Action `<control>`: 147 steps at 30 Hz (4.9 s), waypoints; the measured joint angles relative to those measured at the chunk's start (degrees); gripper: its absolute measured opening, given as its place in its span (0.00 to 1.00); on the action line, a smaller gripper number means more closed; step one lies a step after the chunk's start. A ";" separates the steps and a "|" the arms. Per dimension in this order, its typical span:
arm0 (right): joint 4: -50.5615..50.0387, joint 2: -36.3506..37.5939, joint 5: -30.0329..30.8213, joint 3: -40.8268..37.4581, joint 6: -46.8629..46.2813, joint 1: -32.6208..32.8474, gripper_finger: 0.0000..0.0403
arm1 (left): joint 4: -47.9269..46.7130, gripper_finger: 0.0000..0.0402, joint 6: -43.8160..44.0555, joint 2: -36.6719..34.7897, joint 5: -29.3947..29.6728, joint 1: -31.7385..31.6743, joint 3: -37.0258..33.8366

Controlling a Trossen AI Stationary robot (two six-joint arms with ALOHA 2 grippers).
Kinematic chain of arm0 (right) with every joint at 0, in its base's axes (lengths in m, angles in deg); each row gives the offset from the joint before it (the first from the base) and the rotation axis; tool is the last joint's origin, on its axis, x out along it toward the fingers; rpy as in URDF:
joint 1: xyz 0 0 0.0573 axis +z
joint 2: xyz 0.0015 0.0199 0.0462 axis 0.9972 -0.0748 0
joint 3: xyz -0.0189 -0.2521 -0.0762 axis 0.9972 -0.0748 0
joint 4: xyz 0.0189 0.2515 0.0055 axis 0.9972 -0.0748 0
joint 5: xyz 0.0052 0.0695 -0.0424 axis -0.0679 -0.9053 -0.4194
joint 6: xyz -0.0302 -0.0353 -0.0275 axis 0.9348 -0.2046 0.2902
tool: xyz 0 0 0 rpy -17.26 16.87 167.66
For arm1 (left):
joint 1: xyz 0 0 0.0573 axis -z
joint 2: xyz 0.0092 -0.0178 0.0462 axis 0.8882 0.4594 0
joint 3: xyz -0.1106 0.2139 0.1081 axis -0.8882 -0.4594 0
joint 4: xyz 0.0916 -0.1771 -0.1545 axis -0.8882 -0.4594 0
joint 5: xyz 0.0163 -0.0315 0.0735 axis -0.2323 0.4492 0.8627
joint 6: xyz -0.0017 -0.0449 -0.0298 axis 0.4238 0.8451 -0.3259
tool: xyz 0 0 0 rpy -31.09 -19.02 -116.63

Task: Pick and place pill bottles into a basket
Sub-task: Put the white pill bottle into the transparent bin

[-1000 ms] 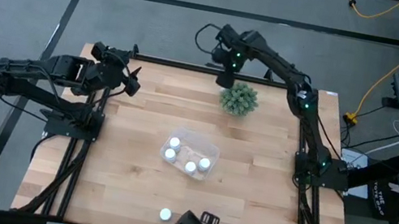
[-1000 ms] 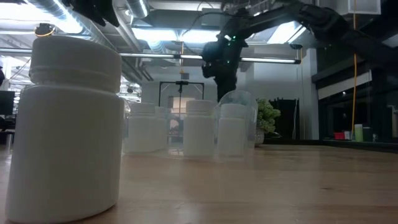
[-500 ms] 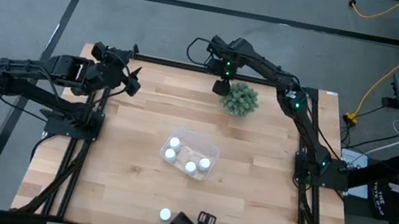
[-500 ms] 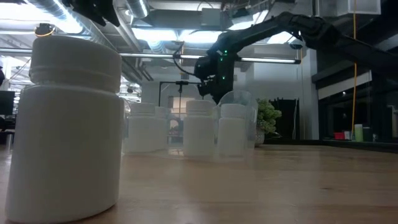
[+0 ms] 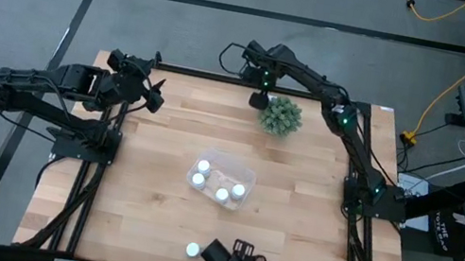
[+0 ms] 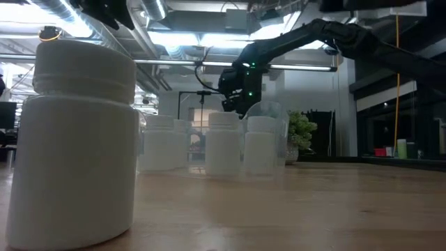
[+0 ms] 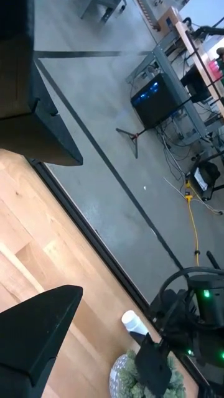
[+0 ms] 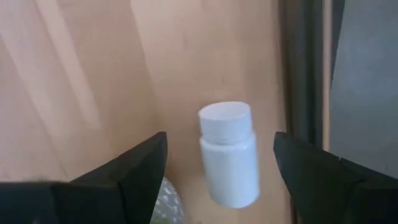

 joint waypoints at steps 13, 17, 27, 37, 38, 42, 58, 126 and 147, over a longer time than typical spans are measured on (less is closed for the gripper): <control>-0.48 -1.49 -1.27 0.00 0.79 -1.95 0.73 | -0.02 0.80 -0.12 0.00 -0.42 0.00 0.00; -0.67 -2.19 -1.53 0.00 0.83 -1.95 0.73 | -0.02 0.80 -0.15 -0.02 -0.42 0.00 0.00; -1.00 -4.21 -3.10 0.00 0.83 -1.63 0.73 | -0.06 0.80 -0.15 -0.02 -0.42 0.00 0.00; 0.56 -4.31 -3.23 0.00 1.05 -2.04 0.65 | -0.09 0.80 -0.15 -0.02 -0.42 0.00 0.00; 0.57 -4.31 -3.23 0.00 1.05 -2.12 0.63 | -0.11 0.80 -0.15 -0.02 -0.42 0.00 0.00; 0.71 -4.35 -4.63 -0.01 1.05 -2.24 0.57 | -0.11 0.80 -0.13 -0.02 -0.42 0.00 0.00; 0.68 -6.91 -6.05 0.09 0.85 -1.84 0.48 | -0.11 0.80 0.05 -0.09 -1.18 0.00 0.00; 62.57 23.09 11.58 -19.40 -21.87 41.77 0.39 | 6.59 0.80 -7.07 -12.48 -20.57 7.38 0.02; 78.98 32.84 52.86 -55.30 -52.26 55.53 0.39 | 7.11 0.80 -10.58 -12.83 -24.44 8.50 0.02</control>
